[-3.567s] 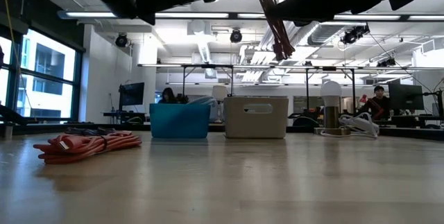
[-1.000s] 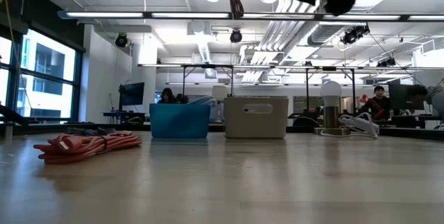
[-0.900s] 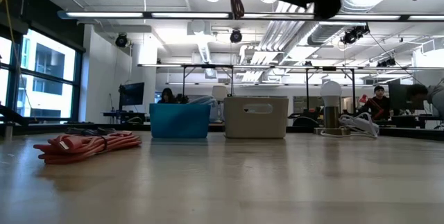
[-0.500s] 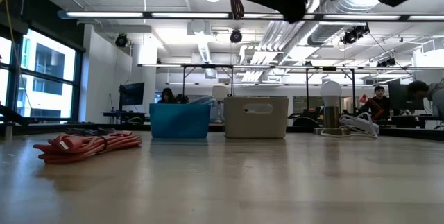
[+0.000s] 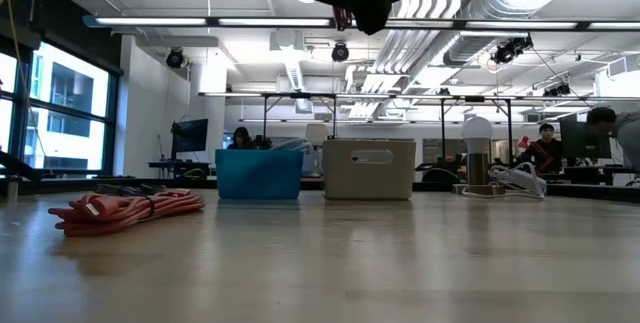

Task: Pick & Place USB Port
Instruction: Put the brown charger cable into the gray bin

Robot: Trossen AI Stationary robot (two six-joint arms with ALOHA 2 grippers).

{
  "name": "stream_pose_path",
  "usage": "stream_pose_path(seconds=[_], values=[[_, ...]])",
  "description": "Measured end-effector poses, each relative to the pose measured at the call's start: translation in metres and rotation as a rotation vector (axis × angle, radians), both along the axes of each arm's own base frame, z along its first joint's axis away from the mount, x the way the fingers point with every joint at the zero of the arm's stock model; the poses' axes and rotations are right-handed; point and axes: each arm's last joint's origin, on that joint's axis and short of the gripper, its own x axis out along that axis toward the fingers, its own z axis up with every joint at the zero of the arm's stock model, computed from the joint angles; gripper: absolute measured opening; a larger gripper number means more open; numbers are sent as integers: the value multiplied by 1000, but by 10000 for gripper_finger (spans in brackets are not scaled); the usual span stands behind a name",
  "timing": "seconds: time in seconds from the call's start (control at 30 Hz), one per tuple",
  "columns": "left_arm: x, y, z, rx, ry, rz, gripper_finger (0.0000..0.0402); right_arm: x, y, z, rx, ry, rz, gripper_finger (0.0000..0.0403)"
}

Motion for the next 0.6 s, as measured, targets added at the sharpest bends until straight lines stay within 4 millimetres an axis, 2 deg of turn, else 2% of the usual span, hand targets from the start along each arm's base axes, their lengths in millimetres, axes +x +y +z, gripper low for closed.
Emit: stream_pose_path(seconds=[0.17,0.33,0.6], values=[[0,0,-1,0,13,0,23,-4,11,0,-20,25,-82,175],[0,0,-2,-3,17,-1,23,-7,20,1,-51,34,-88,175],[1,0,-2,-18,20,-11,23,-7,14,6,-67,2,-114,175]])
